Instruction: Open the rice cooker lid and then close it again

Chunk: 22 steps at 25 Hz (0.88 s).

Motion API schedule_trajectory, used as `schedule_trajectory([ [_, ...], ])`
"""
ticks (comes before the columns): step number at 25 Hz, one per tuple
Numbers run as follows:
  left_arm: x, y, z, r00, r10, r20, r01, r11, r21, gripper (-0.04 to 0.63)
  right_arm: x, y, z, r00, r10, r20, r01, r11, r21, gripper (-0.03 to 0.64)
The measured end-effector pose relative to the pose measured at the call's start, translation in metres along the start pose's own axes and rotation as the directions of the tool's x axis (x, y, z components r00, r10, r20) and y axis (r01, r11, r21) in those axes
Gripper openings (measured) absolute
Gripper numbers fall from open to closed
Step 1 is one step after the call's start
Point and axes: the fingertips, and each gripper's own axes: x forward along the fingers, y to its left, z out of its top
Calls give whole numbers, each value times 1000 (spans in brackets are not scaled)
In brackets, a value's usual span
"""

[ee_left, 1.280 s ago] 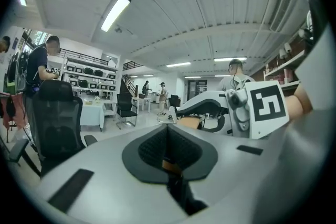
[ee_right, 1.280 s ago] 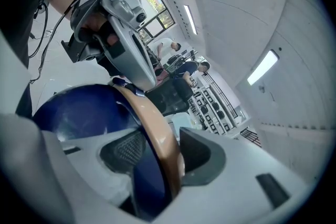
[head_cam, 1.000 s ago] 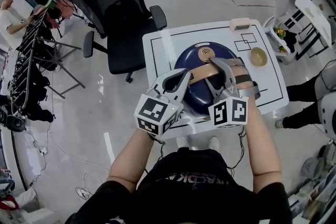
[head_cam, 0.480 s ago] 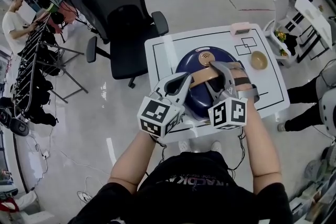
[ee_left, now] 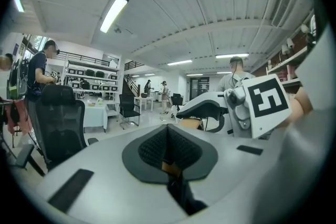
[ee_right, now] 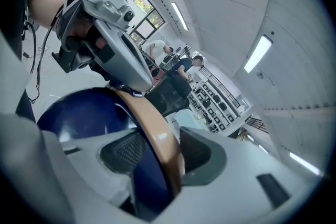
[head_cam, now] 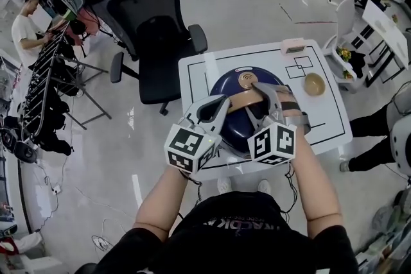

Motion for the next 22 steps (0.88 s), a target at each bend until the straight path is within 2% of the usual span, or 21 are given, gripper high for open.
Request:
schedule_trajectory([
  [5, 0, -8, 23, 997, 70, 39, -73, 994, 76, 2, -9, -15, -1, 999, 10, 47, -13, 998, 57, 202],
  [11, -6, -13, 54, 982, 126, 140, -131, 991, 30, 3, -18, -36, -3, 994, 3, 105, -18, 990, 139, 198],
  [15, -14, -22, 72, 971, 149, 188, -159, 987, 34, 55, -26, -47, -6, 990, -5, 141, -21, 982, 186, 195],
  [22, -36, -33, 93, 946, 192, 261, -204, 979, 22, 80, -35, -68, -14, 979, -30, 200, -29, 958, 286, 190],
])
